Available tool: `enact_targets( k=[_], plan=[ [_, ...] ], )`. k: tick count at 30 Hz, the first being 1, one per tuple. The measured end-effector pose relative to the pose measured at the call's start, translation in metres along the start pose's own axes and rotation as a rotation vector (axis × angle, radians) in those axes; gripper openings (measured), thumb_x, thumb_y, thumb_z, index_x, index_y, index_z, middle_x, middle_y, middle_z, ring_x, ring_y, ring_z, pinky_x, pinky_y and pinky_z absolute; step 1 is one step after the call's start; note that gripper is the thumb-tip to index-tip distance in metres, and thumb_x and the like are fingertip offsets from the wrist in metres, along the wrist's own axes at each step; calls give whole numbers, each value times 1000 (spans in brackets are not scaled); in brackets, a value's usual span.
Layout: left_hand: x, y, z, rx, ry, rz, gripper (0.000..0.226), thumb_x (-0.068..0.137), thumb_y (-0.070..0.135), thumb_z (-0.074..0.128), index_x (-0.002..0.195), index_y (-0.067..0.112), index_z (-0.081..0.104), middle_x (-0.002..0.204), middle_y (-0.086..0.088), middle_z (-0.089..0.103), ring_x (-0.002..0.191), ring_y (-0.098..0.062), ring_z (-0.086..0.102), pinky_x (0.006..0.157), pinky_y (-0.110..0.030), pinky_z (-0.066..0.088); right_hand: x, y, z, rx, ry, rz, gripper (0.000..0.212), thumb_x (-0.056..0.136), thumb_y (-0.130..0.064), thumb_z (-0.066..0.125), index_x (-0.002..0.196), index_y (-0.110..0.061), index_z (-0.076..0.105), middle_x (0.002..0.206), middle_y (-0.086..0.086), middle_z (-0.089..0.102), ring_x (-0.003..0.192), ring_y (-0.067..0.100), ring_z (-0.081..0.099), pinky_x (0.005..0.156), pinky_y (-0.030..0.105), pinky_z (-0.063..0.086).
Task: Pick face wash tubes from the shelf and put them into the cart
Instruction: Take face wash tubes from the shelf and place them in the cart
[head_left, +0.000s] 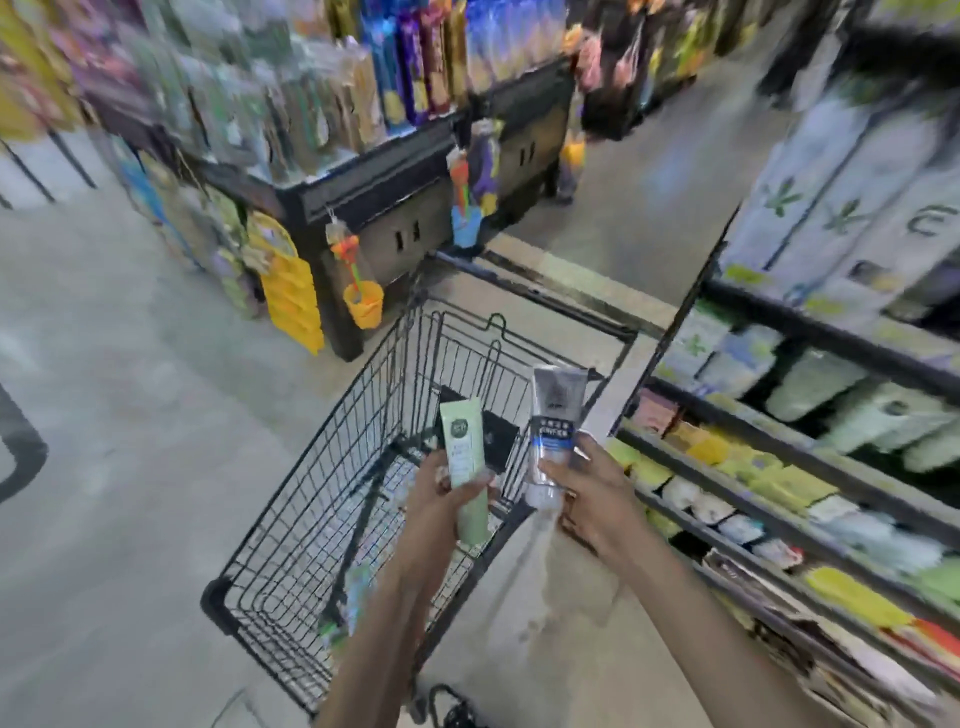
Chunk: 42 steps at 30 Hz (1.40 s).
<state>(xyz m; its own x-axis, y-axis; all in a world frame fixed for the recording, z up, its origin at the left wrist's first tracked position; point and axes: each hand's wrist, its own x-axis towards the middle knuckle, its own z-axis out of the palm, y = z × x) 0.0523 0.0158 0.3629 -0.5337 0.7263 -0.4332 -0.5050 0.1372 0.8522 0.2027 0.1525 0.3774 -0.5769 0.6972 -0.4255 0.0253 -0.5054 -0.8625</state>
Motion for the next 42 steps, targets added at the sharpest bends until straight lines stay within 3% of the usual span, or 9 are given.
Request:
enact_targets(
  k=[5, 9, 12, 16, 20, 24, 32, 36, 42],
  plan=[
    [-22, -3, 76, 75, -177, 54, 60, 80, -8, 73, 132, 17, 57, 109, -11, 75, 96, -31, 70, 85, -55, 56, -51, -25, -67, 9, 122, -128, 55, 74, -10, 84, 125, -17, 65, 114, 13, 74, 99, 31, 73, 94, 53, 55],
    [-52, -9, 134, 96, -264, 66, 59, 82, -16, 70, 130, 17, 59, 113, -18, 73, 92, -27, 72, 73, -36, 59, -100, -37, -120, 21, 217, -204, 60, 82, -5, 83, 135, -23, 60, 121, 7, 74, 109, 28, 73, 94, 48, 60],
    [-72, -16, 172, 153, -328, 110, 60, 82, -13, 72, 132, 17, 58, 108, -15, 75, 89, -29, 73, 73, -38, 61, -136, -46, -152, -16, 294, -269, 54, 79, -7, 86, 124, -30, 66, 118, -2, 76, 107, 20, 74, 97, 47, 57],
    [-94, -20, 216, 234, -390, 151, 66, 84, -3, 76, 137, 26, 53, 117, -2, 76, 105, -24, 74, 90, -50, 59, -171, -57, -183, -56, 424, -305, 66, 66, -16, 93, 124, -25, 64, 114, -3, 76, 97, 11, 75, 87, 35, 59],
    [-104, -19, 251, 260, -436, 174, 62, 85, -3, 75, 133, 31, 55, 114, 1, 77, 103, -23, 75, 91, -47, 57, -184, -73, -206, -138, 517, -347, 56, 78, -12, 90, 122, -28, 59, 109, -6, 76, 91, 4, 74, 80, 27, 58],
    [-93, -17, 276, 272, -471, 205, 62, 84, -1, 78, 135, 26, 56, 119, -2, 75, 111, -26, 72, 100, -55, 54, -177, -99, -220, -195, 605, -397, 61, 78, -19, 91, 126, -27, 55, 113, -6, 74, 98, 10, 72, 91, 38, 58],
    [-32, 9, 316, 242, -540, 190, 63, 83, -2, 79, 134, 25, 57, 117, -4, 76, 111, -28, 71, 104, -59, 51, -119, -182, -222, -342, 798, -546, 49, 77, -18, 88, 113, -29, 56, 105, -13, 67, 93, 3, 65, 75, 24, 48],
    [4, 25, 325, 256, -582, 167, 63, 85, -5, 76, 136, 24, 55, 118, -5, 76, 115, -28, 70, 107, -58, 49, -77, -220, -228, -396, 926, -588, 45, 80, -15, 85, 112, -26, 56, 104, -7, 68, 96, 10, 66, 79, 28, 50],
    [44, 42, 330, 259, -629, 165, 59, 84, -9, 75, 131, 22, 57, 114, -5, 77, 109, -31, 72, 94, -49, 58, -22, -250, -237, -415, 1083, -621, 51, 80, -18, 86, 123, -23, 59, 108, -9, 69, 99, 11, 67, 87, 33, 56]
  ],
)
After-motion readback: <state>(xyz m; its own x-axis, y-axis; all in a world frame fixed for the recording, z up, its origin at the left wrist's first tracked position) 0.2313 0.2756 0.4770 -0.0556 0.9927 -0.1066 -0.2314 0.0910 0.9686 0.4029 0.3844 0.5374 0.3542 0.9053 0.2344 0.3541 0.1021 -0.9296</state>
